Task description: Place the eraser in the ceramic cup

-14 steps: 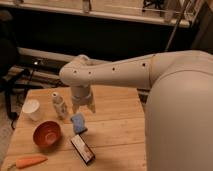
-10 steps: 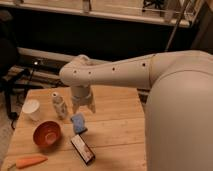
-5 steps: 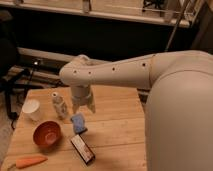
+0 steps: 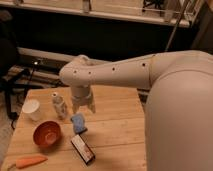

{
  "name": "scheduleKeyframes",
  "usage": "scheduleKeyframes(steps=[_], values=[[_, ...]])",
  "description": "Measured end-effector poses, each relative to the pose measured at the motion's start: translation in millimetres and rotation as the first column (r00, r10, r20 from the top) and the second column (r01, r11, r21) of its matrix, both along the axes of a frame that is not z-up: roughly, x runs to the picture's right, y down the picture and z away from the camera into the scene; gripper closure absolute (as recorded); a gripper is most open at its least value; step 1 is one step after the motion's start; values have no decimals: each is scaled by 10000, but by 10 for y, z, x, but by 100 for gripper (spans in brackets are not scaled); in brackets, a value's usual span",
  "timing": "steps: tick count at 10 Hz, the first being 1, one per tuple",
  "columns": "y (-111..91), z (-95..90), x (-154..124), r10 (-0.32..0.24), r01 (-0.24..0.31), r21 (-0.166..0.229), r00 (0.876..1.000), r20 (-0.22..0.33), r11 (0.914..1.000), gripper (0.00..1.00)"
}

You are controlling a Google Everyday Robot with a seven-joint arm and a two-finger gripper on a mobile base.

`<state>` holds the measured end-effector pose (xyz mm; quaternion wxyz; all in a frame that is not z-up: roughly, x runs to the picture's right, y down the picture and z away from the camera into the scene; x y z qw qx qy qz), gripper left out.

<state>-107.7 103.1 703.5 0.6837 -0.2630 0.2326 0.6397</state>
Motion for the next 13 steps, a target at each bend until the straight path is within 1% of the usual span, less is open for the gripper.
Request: scheduleKeyframes(steps=[8, 9, 10, 11, 12, 13], values=[[0, -1, 2, -17, 17, -4, 10000, 1, 10000, 35], [13, -13, 15, -191, 191, -68, 9998, -12, 9998, 35], [41, -32, 20, -518, 517, -162, 9986, -48, 9985, 35], [94, -71, 3, -1026, 1024, -302, 9947, -39, 9943, 35], [193, -132, -61, -1877, 1880, -466, 9822, 109, 9811, 35], [308, -178, -169, -2610, 2631, -566, 9644, 414, 9631, 35]])
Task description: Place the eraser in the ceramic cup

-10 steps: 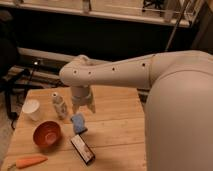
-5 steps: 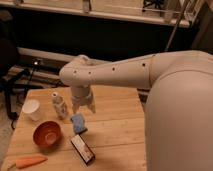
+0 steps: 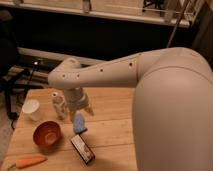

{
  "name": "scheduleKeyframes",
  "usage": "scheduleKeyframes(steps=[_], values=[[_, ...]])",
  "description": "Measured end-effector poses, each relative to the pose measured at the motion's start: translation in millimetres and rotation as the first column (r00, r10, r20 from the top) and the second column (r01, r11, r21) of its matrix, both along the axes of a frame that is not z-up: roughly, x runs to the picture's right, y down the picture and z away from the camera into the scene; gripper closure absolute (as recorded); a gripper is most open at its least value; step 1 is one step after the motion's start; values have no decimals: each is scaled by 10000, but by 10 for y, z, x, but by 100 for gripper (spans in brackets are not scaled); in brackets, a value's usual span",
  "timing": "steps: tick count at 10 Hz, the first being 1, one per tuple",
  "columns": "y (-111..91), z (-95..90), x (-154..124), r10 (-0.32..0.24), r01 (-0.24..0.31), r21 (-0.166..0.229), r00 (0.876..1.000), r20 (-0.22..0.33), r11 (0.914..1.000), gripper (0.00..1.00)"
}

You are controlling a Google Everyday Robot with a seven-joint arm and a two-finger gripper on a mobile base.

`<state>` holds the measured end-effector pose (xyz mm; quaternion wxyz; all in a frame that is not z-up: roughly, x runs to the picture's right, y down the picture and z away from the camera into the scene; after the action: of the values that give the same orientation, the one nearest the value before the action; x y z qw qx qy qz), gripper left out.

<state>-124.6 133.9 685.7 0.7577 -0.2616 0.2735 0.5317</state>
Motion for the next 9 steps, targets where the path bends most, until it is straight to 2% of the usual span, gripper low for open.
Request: scheduleKeyframes(steps=[2, 4, 7, 9], values=[[184, -31, -243, -660, 672, -172, 9958, 638, 9976, 35], [423, -4, -437, -865, 926, -494, 9897, 1142, 9945, 35], [781, 158, -510, -1142, 1278, -1032, 9851, 1288, 9864, 35], [928, 293, -503, -1392, 1533, -1134, 9825, 1240, 9816, 35]])
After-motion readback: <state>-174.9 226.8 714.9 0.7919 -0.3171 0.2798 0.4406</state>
